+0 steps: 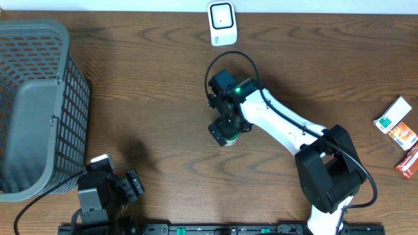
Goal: Scan the item barcode
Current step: 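Hold the green jar mid-table and turn it with the right gripper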
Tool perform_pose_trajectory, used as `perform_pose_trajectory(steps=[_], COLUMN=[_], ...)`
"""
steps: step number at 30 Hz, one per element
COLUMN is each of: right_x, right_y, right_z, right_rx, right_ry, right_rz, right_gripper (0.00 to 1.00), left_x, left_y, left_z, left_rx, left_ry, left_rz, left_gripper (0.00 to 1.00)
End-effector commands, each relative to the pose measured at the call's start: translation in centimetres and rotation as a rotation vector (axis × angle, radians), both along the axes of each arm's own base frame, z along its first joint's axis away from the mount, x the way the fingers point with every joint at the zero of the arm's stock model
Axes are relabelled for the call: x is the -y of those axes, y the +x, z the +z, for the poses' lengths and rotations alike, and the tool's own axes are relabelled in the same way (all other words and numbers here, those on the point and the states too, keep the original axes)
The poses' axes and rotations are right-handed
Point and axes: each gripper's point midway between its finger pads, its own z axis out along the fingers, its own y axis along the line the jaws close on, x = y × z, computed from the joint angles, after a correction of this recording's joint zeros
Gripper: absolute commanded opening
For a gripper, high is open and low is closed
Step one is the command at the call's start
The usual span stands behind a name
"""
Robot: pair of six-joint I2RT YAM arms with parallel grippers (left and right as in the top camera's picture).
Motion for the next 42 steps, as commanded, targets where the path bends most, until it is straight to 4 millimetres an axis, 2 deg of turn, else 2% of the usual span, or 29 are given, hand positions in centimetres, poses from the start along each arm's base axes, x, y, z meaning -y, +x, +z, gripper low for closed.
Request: perform_pose_trajectory(steps=[1, 5, 13, 19, 27, 30, 42], right_x=[-0.5, -0.5, -0.9, -1.0, -0.9, -0.5, -0.7], right_y=[-0.3, -0.6, -0.1, -0.3, -0.5, -0.4, -0.3], right_z=[-0.7, -1.6, -1.7, -1.7, -2.1, -2.2, -2.2], right_rx=[0.002, -0.018, -0.001, -0.004, -0.005, -0.001, 0.011], right_ry=[-0.020, -0.034, -0.021, -0.022, -0.043, -0.061, -0.064], right_rz=[0.054, 0.047, 0.027, 0.019, 0.025, -0.021, -0.055], right_gripper=[0.99, 0.99, 0.99, 0.86, 0.82, 0.81, 0.83], left_x=[0.1, 0.1, 0.1, 0.1, 0.1, 0.1, 0.1], left_y=[0.0, 0.0, 0.0, 0.0, 0.0, 0.0, 0.0], left_z=[0.2, 0.2, 0.2, 0.2, 0.2, 0.2, 0.2], left_rx=[0.006, 0.006, 0.006, 0.006, 0.006, 0.006, 0.006], left_ry=[-0.002, -0.002, -0.002, -0.002, -0.002, -0.002, -0.002], left_rz=[-0.009, -0.009, -0.009, -0.009, -0.009, -0.010, -0.009], left_gripper=[0.86, 0.86, 0.86, 0.86, 0.86, 0.86, 0.86])
